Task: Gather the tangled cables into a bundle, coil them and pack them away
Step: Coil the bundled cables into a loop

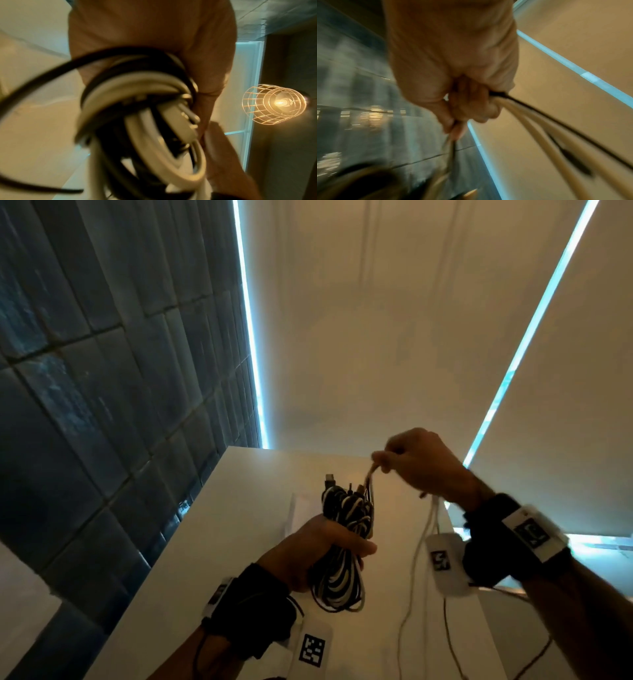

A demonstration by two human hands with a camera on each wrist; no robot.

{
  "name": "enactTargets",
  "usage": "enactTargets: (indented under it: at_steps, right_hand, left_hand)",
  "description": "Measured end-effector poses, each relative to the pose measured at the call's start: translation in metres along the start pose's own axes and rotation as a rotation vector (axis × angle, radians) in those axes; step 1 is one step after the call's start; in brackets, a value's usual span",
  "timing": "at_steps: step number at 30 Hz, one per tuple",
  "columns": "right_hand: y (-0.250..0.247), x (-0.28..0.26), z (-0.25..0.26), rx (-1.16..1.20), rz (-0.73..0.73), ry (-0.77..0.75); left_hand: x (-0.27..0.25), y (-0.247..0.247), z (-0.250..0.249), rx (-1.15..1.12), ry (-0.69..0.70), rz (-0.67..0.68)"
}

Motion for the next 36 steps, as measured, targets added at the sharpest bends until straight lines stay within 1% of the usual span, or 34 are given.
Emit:
enactTargets:
  at_steps: [1,2,4,5,7,9,11,13,16,18,19,21,22,25,26,28,30,33,34,36]
  right_hand:
    - [0.008,-0.007,0.019,-0.037,-0.072,-0.060]
    - [0.018,-0.016,0.036,-0.100,-0.101,-0.129]
    - [0.042,-0.035,0.059,-0.223,-0.038,-0.246]
    - [0.050,-0.041,0.061,-0.217,0.001,-0.293]
    - [0.058,-0.047,0.058,-0.159,0.055,-0.330]
    - [0.064,-0.048,0.054,-0.126,0.060,-0.347]
    - [0.070,-0.046,0.050,-0.089,0.039,-0.355]
    - [0.070,-0.044,0.046,0.004,-0.024,-0.365]
    - [0.069,-0.041,0.039,0.174,-0.147,-0.316]
    - [0.078,-0.040,0.038,0.217,-0.146,-0.255]
    - [0.081,-0.041,0.041,0.228,-0.132,-0.247]
    - [0.087,-0.042,0.045,0.216,-0.084,-0.261]
    - [0.089,-0.042,0.046,0.186,-0.033,-0.261]
    - [0.100,-0.043,0.046,0.041,0.168,-0.269]
    - [0.102,-0.044,0.048,0.001,0.198,-0.278]
    - [0.102,-0.046,0.049,0.002,0.180,-0.273]
    - [0.101,-0.048,0.047,0.102,0.112,-0.227]
    - [0.102,-0.052,0.040,0.222,0.038,-0.160]
    - [0.104,-0.055,0.038,0.261,0.050,-0.157]
    - [0.112,-0.061,0.028,0.447,0.111,-0.126]
  left_hand:
    - [0.004,0.002,0.001,-0.014,0.000,-0.021]
    - [0.007,0.002,0.002,-0.048,0.010,-0.041]
    - [0.009,-0.005,0.003,-0.140,0.061,-0.105]
    - [0.008,-0.011,0.004,-0.180,0.085,-0.134]
    - [0.004,-0.020,0.007,-0.247,0.124,-0.158]
    - [0.001,-0.026,0.011,-0.278,0.165,-0.155]
    - [0.000,-0.028,0.015,-0.303,0.174,-0.128]
    - [0.003,-0.030,0.019,-0.367,0.166,-0.117]
    - [0.010,-0.030,0.020,-0.437,0.138,-0.086]
    - [0.012,-0.024,0.016,-0.490,0.120,-0.079]
    - [0.014,-0.024,0.015,-0.518,0.108,-0.098]
    - [0.016,-0.028,0.019,-0.579,0.091,-0.179]
    - [0.016,-0.030,0.022,-0.609,0.085,-0.200]
    - [0.014,-0.034,0.018,-0.657,0.085,-0.203]
    - [0.015,-0.040,0.017,-0.633,0.089,-0.233]
    - [0.018,-0.050,0.010,-0.568,0.129,-0.328]
    - [0.019,-0.061,0.005,-0.523,0.182,-0.412]
    - [0.020,-0.077,0.000,-0.572,0.251,-0.511]
    - [0.020,-0.084,-0.002,-0.581,0.281,-0.550]
    - [0.018,-0.095,-0.005,-0.599,0.324,-0.609]
Point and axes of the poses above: each hand's wrist, its own x-axis towards the middle knuckle, its own y-axis out of the palm, z = x × y, the point moved 6 cm from there along x, towards the middle knuckle, and after that the axes turned 5 degrees about z, right-handed, at the moved point
